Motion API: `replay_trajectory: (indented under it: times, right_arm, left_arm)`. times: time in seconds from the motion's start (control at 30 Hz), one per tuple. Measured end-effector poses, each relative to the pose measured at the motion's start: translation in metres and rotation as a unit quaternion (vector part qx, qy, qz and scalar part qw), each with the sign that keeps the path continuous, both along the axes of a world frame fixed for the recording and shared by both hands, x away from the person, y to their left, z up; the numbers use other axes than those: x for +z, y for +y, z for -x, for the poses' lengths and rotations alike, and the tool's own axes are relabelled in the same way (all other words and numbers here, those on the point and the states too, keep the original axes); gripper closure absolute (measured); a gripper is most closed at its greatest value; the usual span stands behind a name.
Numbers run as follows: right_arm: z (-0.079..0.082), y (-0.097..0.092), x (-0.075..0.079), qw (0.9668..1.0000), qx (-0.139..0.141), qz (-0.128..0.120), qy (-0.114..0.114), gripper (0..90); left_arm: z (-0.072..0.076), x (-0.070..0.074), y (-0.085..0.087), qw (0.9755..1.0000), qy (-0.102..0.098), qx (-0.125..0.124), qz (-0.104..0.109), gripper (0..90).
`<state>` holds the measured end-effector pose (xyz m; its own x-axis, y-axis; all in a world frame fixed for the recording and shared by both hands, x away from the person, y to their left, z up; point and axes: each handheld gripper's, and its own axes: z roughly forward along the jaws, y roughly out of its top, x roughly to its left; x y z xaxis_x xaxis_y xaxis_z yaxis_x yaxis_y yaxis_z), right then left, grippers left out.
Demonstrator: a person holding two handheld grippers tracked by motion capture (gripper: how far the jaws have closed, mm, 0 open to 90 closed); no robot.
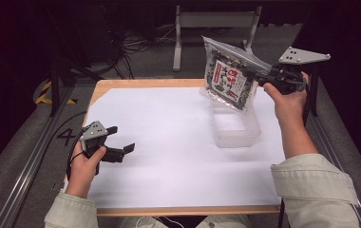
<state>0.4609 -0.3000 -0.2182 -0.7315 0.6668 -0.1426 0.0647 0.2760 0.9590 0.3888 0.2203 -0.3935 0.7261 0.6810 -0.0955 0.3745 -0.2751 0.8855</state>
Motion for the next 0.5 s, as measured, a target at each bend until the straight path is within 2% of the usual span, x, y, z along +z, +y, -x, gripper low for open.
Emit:
replay_trajectory:
  times: [0.3,0.4,0.5]
  right_arm:
    - [-0.004,-0.01,-0.002,0.9998,-0.017,0.004,0.001,75.9]
    - [-0.005,-0.013,-0.003,0.9997,-0.022,0.006,0.003,75.9]
    - [-0.005,-0.016,-0.004,0.9996,-0.029,0.007,0.003,75.9]
  left_arm:
    - [0.0,0.0,0.0,1.0,-0.002,-0.007,-0.001,3.3]
    - [0.0,0.001,0.0,0.9999,-0.01,-0.003,0.001,3.7]
    - [0.0,0.001,0.001,1.0,-0.009,-0.003,0.001,3.7]
